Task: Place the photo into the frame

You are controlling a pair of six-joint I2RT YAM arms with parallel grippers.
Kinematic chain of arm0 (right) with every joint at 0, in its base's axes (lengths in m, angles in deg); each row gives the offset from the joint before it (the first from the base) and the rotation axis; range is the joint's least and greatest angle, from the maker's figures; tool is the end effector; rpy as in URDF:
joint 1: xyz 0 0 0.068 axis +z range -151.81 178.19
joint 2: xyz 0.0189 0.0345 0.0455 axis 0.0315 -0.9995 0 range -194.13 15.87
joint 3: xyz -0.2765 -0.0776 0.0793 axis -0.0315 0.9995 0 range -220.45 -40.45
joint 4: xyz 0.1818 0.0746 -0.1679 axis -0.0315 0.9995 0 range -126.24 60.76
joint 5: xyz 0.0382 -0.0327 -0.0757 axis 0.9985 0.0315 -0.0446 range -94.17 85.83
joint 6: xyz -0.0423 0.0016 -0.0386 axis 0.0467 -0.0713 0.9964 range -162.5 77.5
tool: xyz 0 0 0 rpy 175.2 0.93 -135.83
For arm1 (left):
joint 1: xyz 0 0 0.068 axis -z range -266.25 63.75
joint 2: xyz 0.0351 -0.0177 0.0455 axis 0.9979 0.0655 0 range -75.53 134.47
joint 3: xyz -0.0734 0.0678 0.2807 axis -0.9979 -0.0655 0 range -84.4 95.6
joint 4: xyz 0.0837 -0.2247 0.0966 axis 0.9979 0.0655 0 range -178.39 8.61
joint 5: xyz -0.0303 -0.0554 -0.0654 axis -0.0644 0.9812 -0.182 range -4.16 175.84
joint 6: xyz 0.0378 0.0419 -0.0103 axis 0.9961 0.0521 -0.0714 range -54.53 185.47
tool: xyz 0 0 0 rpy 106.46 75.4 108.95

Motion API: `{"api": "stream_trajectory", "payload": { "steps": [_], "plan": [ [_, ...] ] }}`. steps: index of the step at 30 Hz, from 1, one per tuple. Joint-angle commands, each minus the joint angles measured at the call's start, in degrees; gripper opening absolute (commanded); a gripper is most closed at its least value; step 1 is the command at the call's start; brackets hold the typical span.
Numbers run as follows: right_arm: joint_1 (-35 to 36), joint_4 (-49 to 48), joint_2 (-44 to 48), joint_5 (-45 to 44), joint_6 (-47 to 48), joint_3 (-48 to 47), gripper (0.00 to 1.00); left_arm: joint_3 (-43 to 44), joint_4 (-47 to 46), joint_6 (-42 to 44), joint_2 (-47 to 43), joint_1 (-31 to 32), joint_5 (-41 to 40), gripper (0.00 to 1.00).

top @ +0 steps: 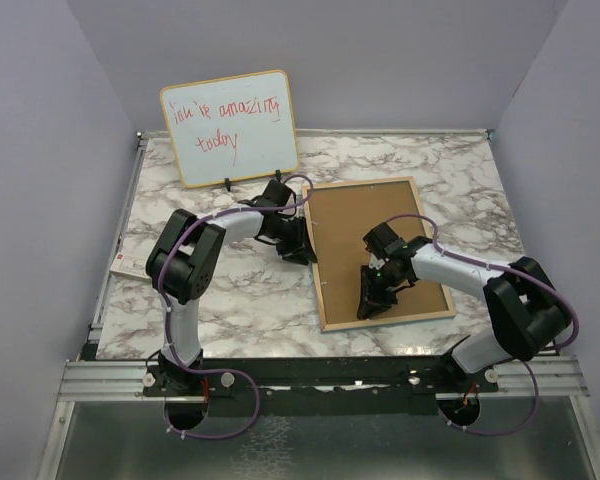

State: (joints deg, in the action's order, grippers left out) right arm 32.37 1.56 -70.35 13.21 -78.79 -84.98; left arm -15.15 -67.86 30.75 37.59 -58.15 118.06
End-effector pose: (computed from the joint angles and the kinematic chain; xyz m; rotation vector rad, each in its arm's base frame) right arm 0.1934 0.1459 0.1760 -0.0136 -3.0678 -0.5458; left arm 0.3396 -0.2058 0.1581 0.0225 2.8753 -1.0472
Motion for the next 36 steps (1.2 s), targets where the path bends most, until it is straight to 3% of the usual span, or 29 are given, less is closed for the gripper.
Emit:
{"api": "stream_trajectory", "payload": {
  "steps": [1,10,16,27,36],
  "plan": [
    [0.41,7.02,-2.72,-8.86,0.70,2.25,0.25,-3.26,7.23,3.98,7.04,0.38,-18.90,0.31],
    [0.37,16.04,-4.37,-16.36,-1.05,-0.22,0.26,-2.39,9.02,5.55,7.79,0.16,-22.12,0.31],
    [0.37,19.58,-2.55,-21.37,-3.78,-1.26,0.38,-1.78,9.35,6.57,8.41,-0.23,-22.88,0.31],
    [0.37,10.69,7.27,-15.98,-4.60,-8.17,0.42,-0.56,8.90,8.51,8.16,-0.32,-20.73,0.31],
    [0.37,5.67,4.89,-10.41,-4.84,-4.80,0.41,-0.69,7.47,9.06,7.56,-0.33,-16.97,0.33]
  ]
}}
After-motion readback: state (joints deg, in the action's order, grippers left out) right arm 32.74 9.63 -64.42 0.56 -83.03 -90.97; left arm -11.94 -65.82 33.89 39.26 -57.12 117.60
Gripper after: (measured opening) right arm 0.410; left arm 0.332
